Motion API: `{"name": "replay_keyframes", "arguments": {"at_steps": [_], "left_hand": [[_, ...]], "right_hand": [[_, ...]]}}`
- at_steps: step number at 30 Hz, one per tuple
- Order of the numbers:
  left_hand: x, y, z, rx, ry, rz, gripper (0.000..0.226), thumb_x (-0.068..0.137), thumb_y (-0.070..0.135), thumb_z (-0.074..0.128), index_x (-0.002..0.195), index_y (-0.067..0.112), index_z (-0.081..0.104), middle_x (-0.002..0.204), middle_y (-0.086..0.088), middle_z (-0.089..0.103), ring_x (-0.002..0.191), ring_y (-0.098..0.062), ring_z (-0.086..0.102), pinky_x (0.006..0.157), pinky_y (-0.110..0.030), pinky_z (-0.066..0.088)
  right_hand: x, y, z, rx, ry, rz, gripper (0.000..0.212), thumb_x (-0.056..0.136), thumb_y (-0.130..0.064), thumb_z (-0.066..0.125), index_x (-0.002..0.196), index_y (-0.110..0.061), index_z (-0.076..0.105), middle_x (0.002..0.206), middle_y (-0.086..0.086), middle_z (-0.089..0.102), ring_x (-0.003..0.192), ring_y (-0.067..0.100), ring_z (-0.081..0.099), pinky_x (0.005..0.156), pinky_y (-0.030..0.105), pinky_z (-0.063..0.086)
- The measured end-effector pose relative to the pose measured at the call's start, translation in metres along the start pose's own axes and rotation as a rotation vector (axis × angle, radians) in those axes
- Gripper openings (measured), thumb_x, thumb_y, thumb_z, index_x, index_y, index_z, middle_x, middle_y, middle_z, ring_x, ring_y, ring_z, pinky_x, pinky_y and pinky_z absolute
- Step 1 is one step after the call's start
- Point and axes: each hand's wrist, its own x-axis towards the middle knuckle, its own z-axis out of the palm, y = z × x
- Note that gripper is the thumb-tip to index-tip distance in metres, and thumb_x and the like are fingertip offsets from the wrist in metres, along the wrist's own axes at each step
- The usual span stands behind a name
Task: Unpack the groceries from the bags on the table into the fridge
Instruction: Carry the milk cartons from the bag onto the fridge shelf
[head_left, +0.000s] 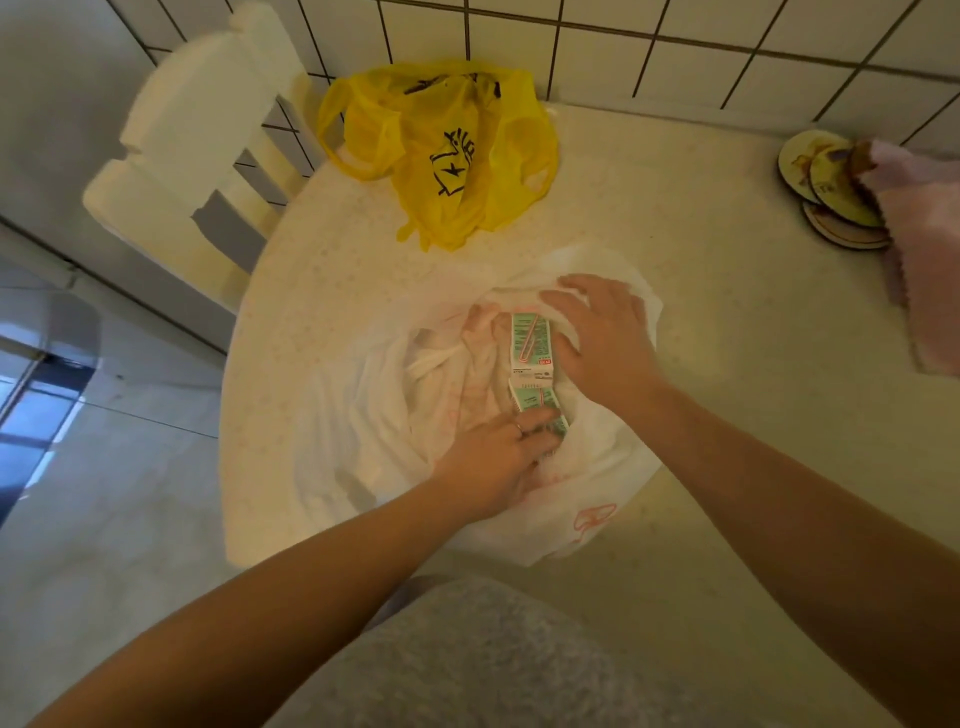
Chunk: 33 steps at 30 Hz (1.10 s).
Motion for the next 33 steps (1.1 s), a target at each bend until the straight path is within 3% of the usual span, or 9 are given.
{"name": "replay_keyframes", "arguments": {"at_steps": [2, 5, 12, 19, 25, 27, 29, 31, 33], "left_hand": [[0.003, 0.003, 0.001, 0.084, -0.118, 0.024, 0.053, 0.092, 0.019, 0.058, 0.143, 0.028, 0.044, 0.164, 0.010, 0.020, 0.133, -0.028, 0.043, 0.091, -0.041, 0.048], [0.012, 0.006, -0.003, 0.179, -0.207, -0.003, 0.067, 0.092, 0.019, 0.059, 0.151, 0.028, 0.029, 0.166, 0.013, 0.006, 0.131, -0.029, 0.045, 0.088, -0.039, 0.046], [0.031, 0.015, -0.006, 0.281, -0.257, -0.056, 0.071, 0.093, 0.017, 0.057, 0.155, 0.022, 0.021, 0.165, 0.004, 0.010, 0.127, -0.037, 0.046, 0.087, -0.041, 0.049], [0.030, 0.011, 0.002, 0.304, -0.147, -0.081, 0.065, 0.090, 0.016, 0.064, 0.146, 0.021, 0.033, 0.158, -0.001, 0.026, 0.115, -0.036, 0.056, 0.085, -0.043, 0.049], [0.014, -0.006, 0.002, 0.293, -0.085, -0.106, 0.062, 0.091, 0.021, 0.060, 0.145, 0.027, 0.031, 0.158, -0.001, 0.026, 0.120, -0.036, 0.052, 0.087, -0.044, 0.046], [0.006, -0.008, -0.007, 0.266, -0.040, -0.110, 0.054, 0.093, 0.038, 0.042, 0.146, 0.026, 0.034, 0.159, -0.001, 0.027, 0.118, -0.035, 0.055, 0.084, -0.042, 0.046], [-0.002, -0.009, -0.016, 0.135, 0.015, -0.167, 0.071, 0.084, 0.055, 0.021, 0.143, 0.021, 0.042, 0.158, -0.002, 0.032, 0.109, -0.034, 0.059, 0.077, -0.039, 0.045], [-0.012, -0.012, -0.022, -0.020, 0.123, -0.228, 0.072, 0.084, 0.054, 0.025, 0.143, 0.018, 0.045, 0.157, -0.001, 0.034, 0.106, -0.034, 0.062, 0.074, -0.036, 0.046], [-0.023, -0.017, -0.026, -0.151, 0.217, -0.284, 0.060, 0.089, 0.045, 0.044, 0.144, 0.021, 0.041, 0.156, 0.002, 0.036, 0.114, -0.032, 0.060, 0.080, -0.034, 0.046]], "right_hand": [[0.011, -0.004, 0.006, 0.036, -0.230, -0.103, 0.046, 0.088, -0.012, 0.062, 0.132, -0.024, 0.060, 0.133, 0.003, 0.055, 0.116, 0.031, 0.049, 0.096, 0.052, 0.042], [0.028, 0.001, 0.014, -0.160, -0.506, -0.225, 0.061, 0.089, -0.010, 0.062, 0.142, -0.035, 0.048, 0.152, -0.003, 0.039, 0.129, 0.030, 0.037, 0.100, 0.047, 0.035], [0.059, 0.001, 0.011, -0.532, -0.711, -0.528, 0.059, 0.095, -0.020, 0.057, 0.147, -0.040, 0.035, 0.160, -0.009, 0.024, 0.138, 0.028, 0.028, 0.101, 0.042, 0.033], [0.056, 0.009, 0.014, -0.476, -0.583, -0.504, 0.057, 0.089, -0.018, 0.060, 0.139, -0.040, 0.043, 0.149, -0.014, 0.042, 0.128, 0.025, 0.040, 0.096, 0.040, 0.030], [0.042, 0.015, 0.003, -0.138, -0.414, -0.243, 0.057, 0.083, -0.019, 0.072, 0.134, -0.033, 0.051, 0.138, -0.011, 0.054, 0.129, 0.024, 0.041, 0.095, 0.043, 0.031], [0.034, 0.012, -0.006, 0.015, -0.294, -0.167, 0.056, 0.081, -0.021, 0.076, 0.132, -0.028, 0.054, 0.135, -0.009, 0.056, 0.130, 0.024, 0.041, 0.094, 0.040, 0.029], [0.025, 0.003, -0.017, 0.136, -0.182, -0.105, 0.053, 0.080, -0.020, 0.076, 0.128, -0.027, 0.057, 0.130, -0.008, 0.057, 0.130, 0.023, 0.040, 0.093, 0.037, 0.026], [0.017, -0.008, -0.030, 0.279, -0.109, -0.040, 0.052, 0.078, -0.017, 0.077, 0.126, -0.027, 0.057, 0.129, -0.008, 0.056, 0.130, 0.023, 0.041, 0.097, 0.039, 0.029], [0.009, -0.021, -0.044, 0.442, -0.035, -0.003, 0.057, 0.076, -0.016, 0.076, 0.128, -0.027, 0.056, 0.133, -0.010, 0.055, 0.129, 0.022, 0.046, 0.103, 0.046, 0.037]]}}
